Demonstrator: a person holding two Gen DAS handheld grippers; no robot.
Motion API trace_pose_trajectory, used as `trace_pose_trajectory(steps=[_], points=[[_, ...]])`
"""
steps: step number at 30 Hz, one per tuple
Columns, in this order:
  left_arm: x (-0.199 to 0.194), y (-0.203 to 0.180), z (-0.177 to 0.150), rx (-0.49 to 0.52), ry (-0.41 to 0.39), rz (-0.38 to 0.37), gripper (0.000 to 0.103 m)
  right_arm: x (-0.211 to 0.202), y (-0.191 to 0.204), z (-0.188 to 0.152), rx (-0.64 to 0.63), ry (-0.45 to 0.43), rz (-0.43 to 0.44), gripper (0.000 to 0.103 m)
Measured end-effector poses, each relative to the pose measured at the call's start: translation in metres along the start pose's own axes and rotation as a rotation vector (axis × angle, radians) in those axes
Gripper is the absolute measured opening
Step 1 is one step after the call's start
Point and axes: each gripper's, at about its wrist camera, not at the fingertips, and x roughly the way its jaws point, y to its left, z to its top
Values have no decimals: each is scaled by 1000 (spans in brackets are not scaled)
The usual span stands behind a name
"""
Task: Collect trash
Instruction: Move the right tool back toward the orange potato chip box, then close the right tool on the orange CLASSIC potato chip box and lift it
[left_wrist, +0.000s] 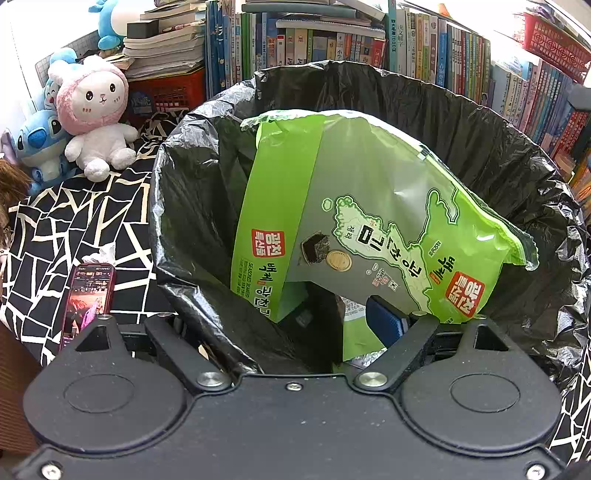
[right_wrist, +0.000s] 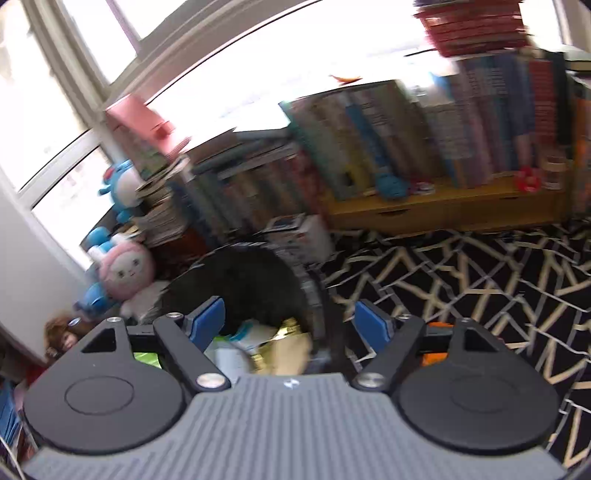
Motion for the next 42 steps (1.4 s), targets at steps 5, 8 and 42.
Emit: trace_pose_trajectory(steps=[5, 8, 42], points=[[0, 0, 1, 3, 0, 1, 86, -5, -37, 6, 88, -20, -135, 90], [0, -1, 3, 4, 0, 2, 86, 2, -63, 6, 175, 44, -216, 93], [0, -7, 6, 19, 9, 23, 86, 150, -150, -78, 59, 189, -411, 103]])
